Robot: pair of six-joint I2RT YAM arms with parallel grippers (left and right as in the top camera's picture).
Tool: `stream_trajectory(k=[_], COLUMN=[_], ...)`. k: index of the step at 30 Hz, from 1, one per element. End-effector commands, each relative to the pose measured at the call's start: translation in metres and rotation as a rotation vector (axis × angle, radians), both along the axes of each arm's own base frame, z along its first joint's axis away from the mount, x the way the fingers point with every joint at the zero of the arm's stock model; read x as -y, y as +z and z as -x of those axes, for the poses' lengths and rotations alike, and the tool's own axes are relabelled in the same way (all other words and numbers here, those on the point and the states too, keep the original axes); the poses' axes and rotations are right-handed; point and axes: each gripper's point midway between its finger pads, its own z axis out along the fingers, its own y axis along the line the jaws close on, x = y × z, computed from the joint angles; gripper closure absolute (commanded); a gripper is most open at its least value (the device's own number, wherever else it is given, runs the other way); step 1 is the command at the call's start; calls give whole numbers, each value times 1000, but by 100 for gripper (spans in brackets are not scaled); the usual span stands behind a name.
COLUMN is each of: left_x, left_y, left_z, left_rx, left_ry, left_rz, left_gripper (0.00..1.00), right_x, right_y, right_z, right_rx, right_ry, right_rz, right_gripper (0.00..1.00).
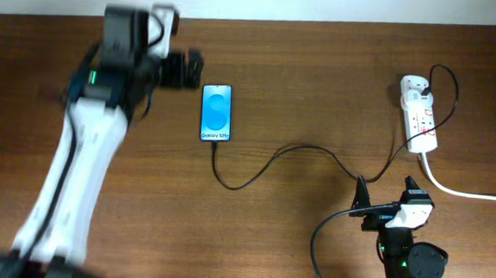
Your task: Plug charger to phone and switch on socket
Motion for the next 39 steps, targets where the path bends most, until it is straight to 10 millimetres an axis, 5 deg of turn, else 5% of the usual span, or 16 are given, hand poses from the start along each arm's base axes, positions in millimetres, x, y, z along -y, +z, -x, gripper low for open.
stream_trajectory(k=[1, 9, 16, 30, 39], left_x=[-20, -40, -67, -89, -87], left_y=[-13, -28, -70, -111, -103], left_z=[44, 118, 165, 200, 201], left_rx=[145, 577, 664, 615, 663], left_ry=[-44, -47, 41, 132, 128], left_rz=[-156, -278, -299, -344, -334], left_gripper=[1, 1, 1, 1, 1], right_x=[-1, -1, -1, -1, -1], right_y=[-2, -2, -2, -2, -2], right_z=[0, 0, 0, 0, 0], right_rx=[-3, -3, -3, -3, -3], right_ry=[5, 4, 5, 5, 5], right_rz=[7, 7, 7, 7, 7], right_gripper=[2, 2, 2, 1, 2])
